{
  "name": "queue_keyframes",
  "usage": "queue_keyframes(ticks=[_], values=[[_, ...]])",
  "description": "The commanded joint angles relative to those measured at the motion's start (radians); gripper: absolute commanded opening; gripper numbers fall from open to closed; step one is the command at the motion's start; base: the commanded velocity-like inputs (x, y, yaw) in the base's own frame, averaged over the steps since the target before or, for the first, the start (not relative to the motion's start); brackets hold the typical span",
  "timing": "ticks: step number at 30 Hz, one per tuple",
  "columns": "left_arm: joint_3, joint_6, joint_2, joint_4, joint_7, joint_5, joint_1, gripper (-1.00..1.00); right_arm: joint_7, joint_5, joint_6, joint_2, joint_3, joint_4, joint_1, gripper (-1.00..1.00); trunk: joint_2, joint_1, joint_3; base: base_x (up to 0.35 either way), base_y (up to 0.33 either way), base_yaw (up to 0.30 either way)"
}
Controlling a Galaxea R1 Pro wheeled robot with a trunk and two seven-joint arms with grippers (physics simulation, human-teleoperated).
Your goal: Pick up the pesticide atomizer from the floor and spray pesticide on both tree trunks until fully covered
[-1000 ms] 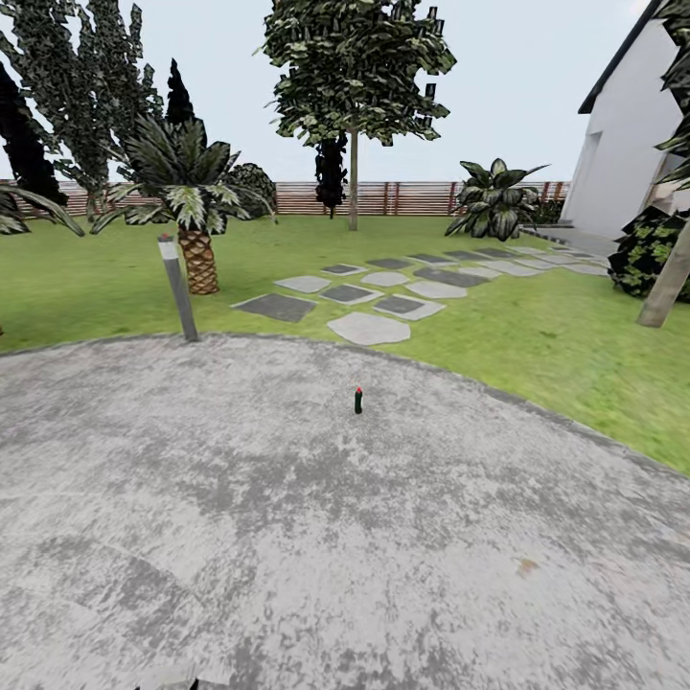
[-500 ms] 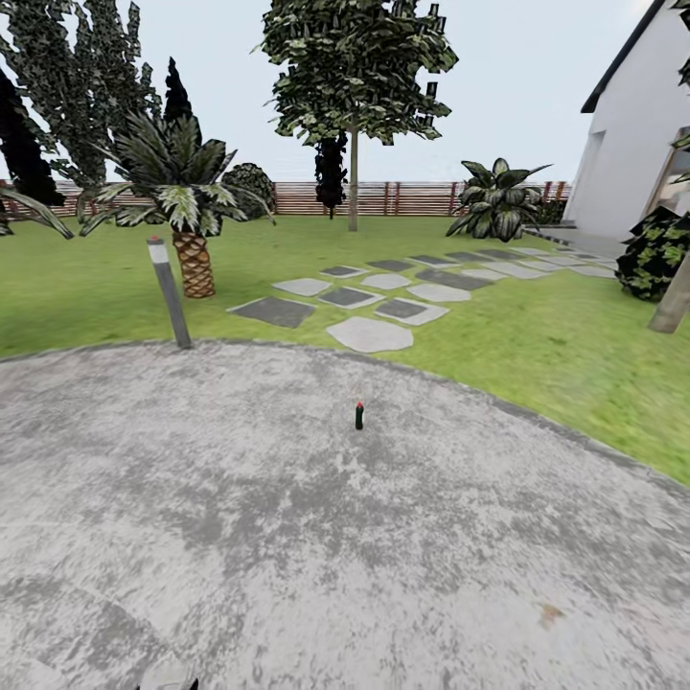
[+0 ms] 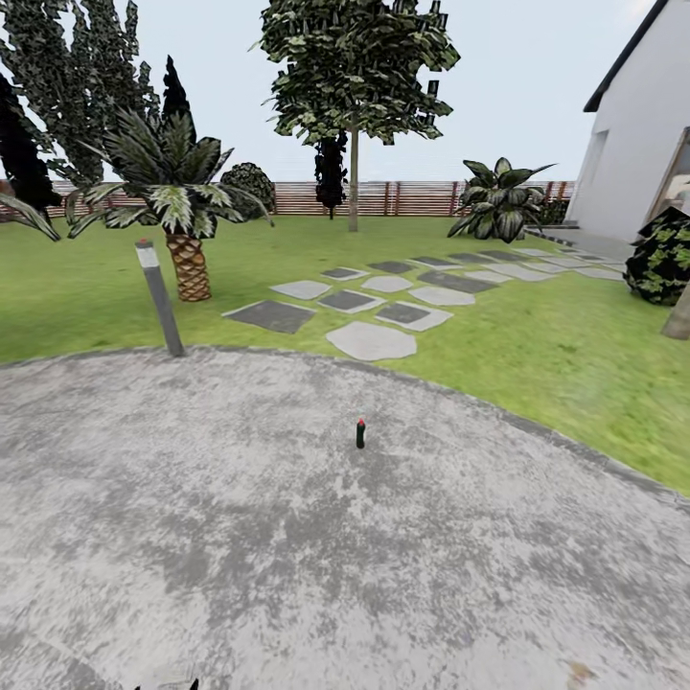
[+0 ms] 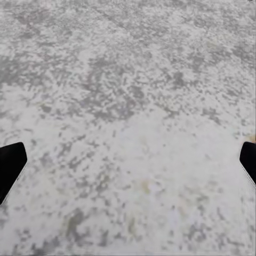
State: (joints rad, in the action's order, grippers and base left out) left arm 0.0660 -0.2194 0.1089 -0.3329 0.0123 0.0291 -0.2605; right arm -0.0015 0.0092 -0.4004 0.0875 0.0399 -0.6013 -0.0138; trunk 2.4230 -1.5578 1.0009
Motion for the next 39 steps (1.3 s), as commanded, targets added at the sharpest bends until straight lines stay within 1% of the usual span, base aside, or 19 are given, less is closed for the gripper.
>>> queue_keyframes(ticks=[1,39], values=[[0.000,0.000,0.000,0.000,0.000,0.000,0.000,1.00,0.000,0.000,0.000,0.000,0.000,0.000,0.000,1.00,0.000,0.000,0.000,0.340,0.000,0.000],[0.000,0.001,0.000,0.000,0.000,0.000,0.001,1.00,0.003,-0.002,-0.001,0.000,0.000,-0.005,0.000,1.00,0.000,0.000,0.000,0.340,-0.003,0.000]])
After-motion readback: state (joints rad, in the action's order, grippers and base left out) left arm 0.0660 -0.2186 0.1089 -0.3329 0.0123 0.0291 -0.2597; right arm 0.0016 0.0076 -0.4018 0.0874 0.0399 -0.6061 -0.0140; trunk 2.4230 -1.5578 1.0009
